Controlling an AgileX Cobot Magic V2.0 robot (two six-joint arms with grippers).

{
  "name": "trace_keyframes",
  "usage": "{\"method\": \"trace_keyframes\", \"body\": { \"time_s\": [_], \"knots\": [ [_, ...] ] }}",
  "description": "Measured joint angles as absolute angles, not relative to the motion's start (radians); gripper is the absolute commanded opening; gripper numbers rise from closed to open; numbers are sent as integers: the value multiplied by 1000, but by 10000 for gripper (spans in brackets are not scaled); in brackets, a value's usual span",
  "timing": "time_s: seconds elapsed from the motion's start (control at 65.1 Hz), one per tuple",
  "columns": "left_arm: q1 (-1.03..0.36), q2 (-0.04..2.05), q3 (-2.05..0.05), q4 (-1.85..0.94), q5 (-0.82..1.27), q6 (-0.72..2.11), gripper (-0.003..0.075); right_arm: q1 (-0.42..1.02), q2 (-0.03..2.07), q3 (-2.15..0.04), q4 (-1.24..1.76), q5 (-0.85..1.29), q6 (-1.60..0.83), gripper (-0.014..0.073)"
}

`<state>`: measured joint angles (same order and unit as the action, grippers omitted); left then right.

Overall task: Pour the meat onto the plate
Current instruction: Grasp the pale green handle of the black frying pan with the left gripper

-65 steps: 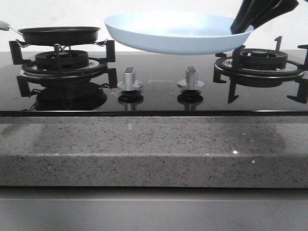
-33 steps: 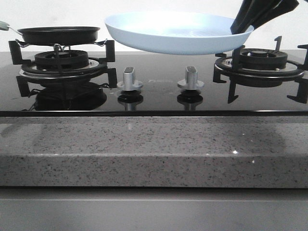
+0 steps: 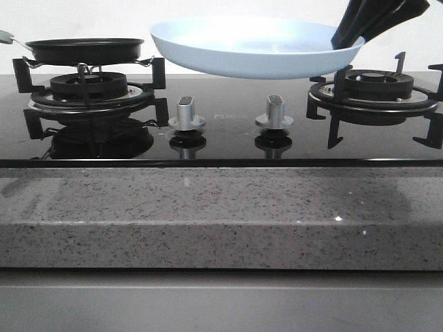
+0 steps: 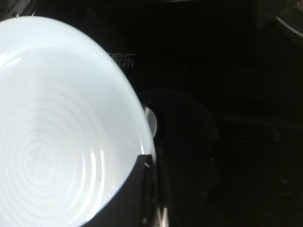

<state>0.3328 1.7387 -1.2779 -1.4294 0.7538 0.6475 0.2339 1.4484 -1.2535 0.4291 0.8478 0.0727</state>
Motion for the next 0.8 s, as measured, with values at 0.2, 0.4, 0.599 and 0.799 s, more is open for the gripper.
{"method": "trace_keyframes", "body": {
  "time_s": [0.2, 0.4, 0.599, 0.799],
  "knots": [
    [305, 1784, -1280, -1479, 754, 667, 563, 234, 1448, -1254, 429, 848, 73, -69],
    [275, 1807, -1303, -1507, 760, 688, 563, 234, 1448, -1254, 429, 848, 73, -69],
    [273, 1820, -1316, -1534, 773, 690, 562, 234, 1448, -1254, 429, 848, 73, -69],
    [273, 1820, -1317, -1538, 783, 691, 468, 234, 1448, -1254, 429, 848, 73, -69]
  ]
}}
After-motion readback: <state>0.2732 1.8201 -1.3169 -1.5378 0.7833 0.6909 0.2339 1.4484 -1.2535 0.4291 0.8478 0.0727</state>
